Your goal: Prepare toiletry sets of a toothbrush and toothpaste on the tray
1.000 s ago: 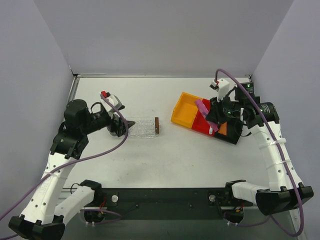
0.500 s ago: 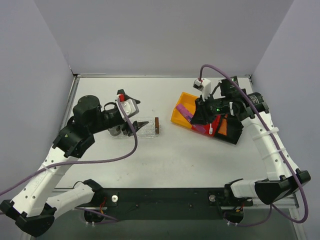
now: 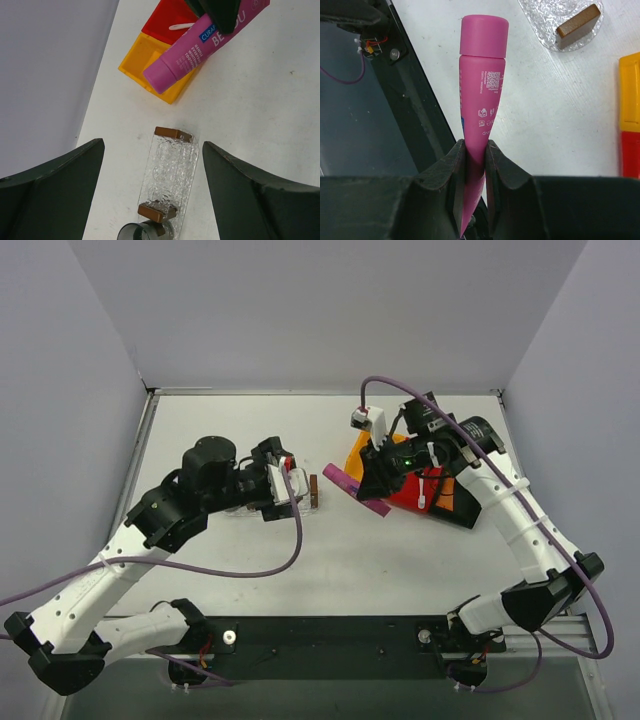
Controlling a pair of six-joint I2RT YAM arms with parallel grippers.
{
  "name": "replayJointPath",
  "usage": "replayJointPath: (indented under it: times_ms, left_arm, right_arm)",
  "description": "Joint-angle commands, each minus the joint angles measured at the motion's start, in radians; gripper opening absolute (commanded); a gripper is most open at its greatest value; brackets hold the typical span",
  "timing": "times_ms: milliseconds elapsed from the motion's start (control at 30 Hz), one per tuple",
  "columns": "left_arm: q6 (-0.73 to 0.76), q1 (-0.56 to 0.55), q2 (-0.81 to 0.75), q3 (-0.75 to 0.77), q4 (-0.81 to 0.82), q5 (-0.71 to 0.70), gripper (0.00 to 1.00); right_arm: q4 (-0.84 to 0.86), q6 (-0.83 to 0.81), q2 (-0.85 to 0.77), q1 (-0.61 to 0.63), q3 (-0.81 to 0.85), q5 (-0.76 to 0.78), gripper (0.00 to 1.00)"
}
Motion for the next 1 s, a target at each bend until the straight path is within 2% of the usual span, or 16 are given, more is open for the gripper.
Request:
replayJointPath:
  times_ms: [0, 433, 967]
  left_arm:
    - [0.143, -0.044, -0.010, 0.006, -0.020, -0.075, 0.90]
    - [0.324, -0.161, 0.057, -0.024, 0.033, -0.196, 0.91]
    - [0.452, -0.243, 0.154, -0.062, 0.161, -0.354, 0.91]
  right_arm:
    - [-0.019, -0.014, 0.036, 0.032, 0.064, -0.061, 0.00]
    - [-0.106, -0.043, 0.168, 0.058, 0.196, -0.141, 0.00]
    - [-0.135, -0.048, 0.172, 0.061, 0.176, -0.251, 0.00]
